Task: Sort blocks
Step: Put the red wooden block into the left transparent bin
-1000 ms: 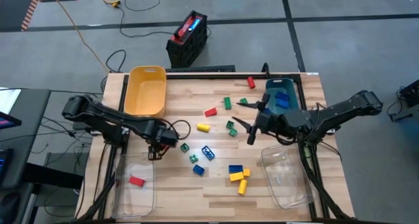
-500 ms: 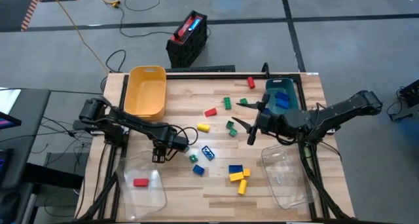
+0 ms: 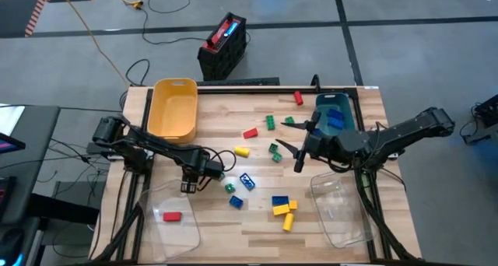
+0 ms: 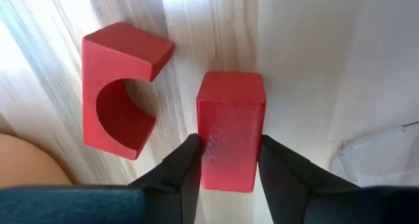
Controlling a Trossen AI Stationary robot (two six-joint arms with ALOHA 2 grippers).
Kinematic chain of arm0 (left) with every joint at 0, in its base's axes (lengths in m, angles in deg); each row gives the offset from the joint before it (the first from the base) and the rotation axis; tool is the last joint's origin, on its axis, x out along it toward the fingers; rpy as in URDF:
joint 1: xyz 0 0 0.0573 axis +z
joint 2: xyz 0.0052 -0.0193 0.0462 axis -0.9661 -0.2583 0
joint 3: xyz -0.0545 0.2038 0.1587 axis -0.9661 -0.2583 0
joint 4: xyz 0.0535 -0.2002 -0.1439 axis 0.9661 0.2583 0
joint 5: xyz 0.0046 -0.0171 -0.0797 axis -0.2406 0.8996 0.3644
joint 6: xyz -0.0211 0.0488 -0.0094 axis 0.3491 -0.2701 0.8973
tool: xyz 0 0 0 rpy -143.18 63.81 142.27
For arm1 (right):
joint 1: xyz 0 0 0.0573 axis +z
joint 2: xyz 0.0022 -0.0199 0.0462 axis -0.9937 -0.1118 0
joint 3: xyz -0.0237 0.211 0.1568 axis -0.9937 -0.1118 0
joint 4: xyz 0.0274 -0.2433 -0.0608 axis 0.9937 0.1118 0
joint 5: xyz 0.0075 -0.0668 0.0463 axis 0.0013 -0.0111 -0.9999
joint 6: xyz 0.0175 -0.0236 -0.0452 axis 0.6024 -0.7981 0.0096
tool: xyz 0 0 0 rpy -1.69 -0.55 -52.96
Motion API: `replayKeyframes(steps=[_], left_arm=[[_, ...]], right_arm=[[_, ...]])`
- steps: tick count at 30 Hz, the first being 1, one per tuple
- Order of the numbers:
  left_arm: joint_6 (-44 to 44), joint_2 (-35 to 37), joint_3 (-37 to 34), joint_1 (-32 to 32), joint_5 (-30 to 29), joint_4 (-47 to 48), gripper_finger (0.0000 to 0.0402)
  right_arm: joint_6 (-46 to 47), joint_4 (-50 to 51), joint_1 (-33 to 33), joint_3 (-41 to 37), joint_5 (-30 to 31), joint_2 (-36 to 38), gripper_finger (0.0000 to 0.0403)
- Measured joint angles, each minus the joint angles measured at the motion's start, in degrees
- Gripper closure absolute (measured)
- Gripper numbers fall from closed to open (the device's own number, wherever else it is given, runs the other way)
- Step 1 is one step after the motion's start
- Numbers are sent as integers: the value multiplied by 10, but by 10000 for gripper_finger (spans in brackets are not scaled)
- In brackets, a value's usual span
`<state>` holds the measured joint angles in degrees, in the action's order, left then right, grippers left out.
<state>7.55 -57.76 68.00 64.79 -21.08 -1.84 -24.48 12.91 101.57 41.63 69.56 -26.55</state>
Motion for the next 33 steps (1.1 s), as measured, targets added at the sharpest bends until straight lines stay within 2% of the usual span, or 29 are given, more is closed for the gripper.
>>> replayKeyframes(steps=[11,24,28,33], left_arm=[[-3,1,2,0,2,2,292],[-10,6,56,0,-8,53,355],[-2,6,73,0,-9,72,348],[30,5,88,7,-9,45,298]], right_arm=[[0,0,0,0,0,0,154],[0,0,0,0,0,0,154],[0,0,0,0,0,0,154],[0,-4,0,0,0,0,154]])
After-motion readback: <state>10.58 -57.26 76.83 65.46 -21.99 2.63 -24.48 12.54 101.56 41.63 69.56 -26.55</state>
